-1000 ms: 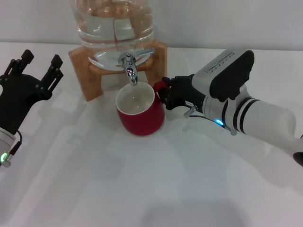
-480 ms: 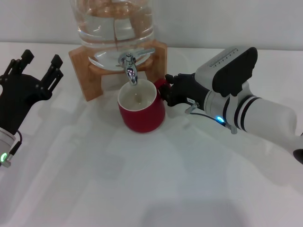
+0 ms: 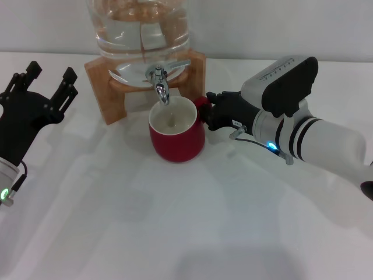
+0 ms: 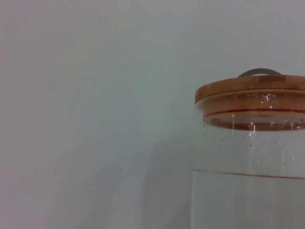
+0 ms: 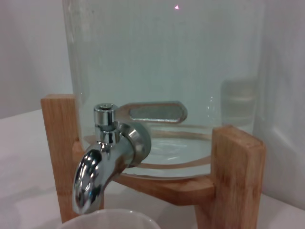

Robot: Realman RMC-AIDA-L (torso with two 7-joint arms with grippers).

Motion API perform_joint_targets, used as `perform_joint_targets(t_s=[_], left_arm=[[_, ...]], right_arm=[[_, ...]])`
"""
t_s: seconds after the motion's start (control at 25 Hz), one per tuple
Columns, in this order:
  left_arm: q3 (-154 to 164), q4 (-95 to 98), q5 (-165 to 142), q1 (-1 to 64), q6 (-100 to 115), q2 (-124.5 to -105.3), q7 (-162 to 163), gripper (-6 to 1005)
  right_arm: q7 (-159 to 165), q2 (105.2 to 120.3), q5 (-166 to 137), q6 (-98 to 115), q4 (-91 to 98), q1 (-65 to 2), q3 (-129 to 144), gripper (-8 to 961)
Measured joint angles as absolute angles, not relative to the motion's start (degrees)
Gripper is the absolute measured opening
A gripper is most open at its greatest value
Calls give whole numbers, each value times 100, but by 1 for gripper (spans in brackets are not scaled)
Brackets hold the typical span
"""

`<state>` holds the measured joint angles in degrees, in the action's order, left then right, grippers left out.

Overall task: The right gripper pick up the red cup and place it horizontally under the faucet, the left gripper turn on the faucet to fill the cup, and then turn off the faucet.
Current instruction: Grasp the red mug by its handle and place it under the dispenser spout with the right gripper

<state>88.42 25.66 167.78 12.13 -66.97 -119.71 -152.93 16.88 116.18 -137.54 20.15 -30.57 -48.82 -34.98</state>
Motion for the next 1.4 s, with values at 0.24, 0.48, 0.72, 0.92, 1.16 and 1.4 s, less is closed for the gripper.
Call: perform_joint_targets(t_s=[0.24,0.48,0.72,0.92,1.16,1.4], left_arm=[[8842,2566,16778,1213,-6698,-11973,-15293,756],[8842,2566,16778,1213,-6698,-11979,-15293,756],[8842,2567,16778,1213,-6697,-11980,-15291,756],[8848,2566,16778,1213,-6698,-11980,-15291,757],[8850,2566,16778,1213,-6697,-11979,-15289,757],[8850,2566,16778,1212,-6698,-11980,-15290,757]], right_arm=[[1688,11619,-13757,2012,-3058,-4885,-3490,283],[1687,11620,-13812,2011,-3075,-4887,-3438,286],[1687,11620,-13817,2003,-3065,-4887,-3428,317],[1686,11620,-13824,2003,-3056,-4887,-3427,376],[1654,11619,-13826,1922,-3041,-4852,-3427,389],[1639,11619,-13830,1910,-3033,-4789,-3427,389]])
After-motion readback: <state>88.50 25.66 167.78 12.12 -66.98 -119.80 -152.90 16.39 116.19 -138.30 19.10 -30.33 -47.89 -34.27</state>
